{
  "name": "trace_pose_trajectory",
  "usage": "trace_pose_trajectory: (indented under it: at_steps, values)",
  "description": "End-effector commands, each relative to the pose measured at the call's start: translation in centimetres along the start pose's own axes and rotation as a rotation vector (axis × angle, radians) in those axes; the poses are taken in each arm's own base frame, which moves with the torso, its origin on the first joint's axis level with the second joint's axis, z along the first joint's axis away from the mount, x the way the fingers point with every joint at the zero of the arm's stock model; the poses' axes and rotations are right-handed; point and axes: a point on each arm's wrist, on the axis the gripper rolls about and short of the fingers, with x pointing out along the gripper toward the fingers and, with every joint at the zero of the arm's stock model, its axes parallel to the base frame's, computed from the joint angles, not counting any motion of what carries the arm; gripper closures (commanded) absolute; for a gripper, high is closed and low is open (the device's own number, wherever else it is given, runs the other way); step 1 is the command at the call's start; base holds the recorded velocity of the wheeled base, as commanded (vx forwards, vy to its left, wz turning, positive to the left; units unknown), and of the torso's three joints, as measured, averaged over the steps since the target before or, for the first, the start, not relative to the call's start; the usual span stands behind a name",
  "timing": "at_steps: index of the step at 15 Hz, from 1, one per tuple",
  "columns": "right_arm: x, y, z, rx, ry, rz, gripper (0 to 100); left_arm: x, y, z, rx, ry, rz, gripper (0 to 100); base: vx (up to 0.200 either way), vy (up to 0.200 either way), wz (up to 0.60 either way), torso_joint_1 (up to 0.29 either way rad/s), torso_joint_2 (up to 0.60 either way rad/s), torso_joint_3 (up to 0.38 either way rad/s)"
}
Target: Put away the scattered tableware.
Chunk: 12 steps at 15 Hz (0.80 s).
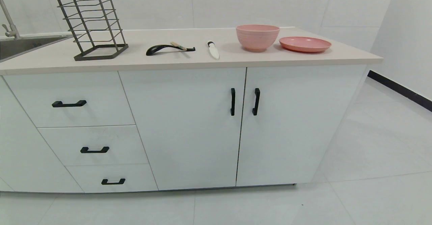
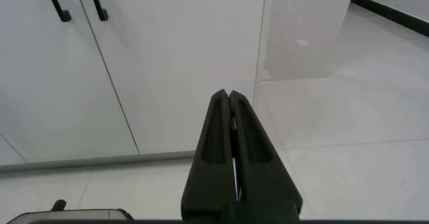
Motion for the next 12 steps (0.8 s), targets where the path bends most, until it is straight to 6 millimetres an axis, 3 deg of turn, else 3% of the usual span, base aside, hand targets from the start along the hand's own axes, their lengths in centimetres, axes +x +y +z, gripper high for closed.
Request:
trace_pose_trajectory:
  at_steps: [1,2,5,7,11,12]
  values:
    - [-0.4,0.1,2.6,0.000,-0.224,0.011,100,0.0,0.0,0.0,0.000,0.000,0.000,0,0.000,0.000,0.00,0.000,0.00,0.000]
    - [-0.9,0.2,4.2,-0.018,-0.277,0.054,100,0.0,0.0,0.0,0.002,0.000,0.000,0,0.000,0.000,0.00,0.000,0.00,0.000]
    - [-0.4,0.6,8.2,-0.033,-0.184,0.240,100,0.0,0.0,0.0,0.002,0.000,-0.002,0,0.000,0.000,0.00,0.000,0.00,0.000]
    - [1.6,0.8,10.1,-0.024,-0.090,0.366,100,0.0,0.0,0.0,0.000,0.000,0.000,0,0.000,0.000,0.00,0.000,0.00,0.000]
    - [6.0,2.0,9.6,-0.011,0.178,0.591,100,0.0,0.0,0.0,0.000,0.000,0.000,0,0.000,0.000,0.00,0.000,0.00,0.000]
    - [6.0,2.0,9.6,-0.012,0.181,0.594,100,0.0,0.0,0.0,0.002,0.000,0.000,0,0.000,0.000,0.00,0.000,0.00,0.000]
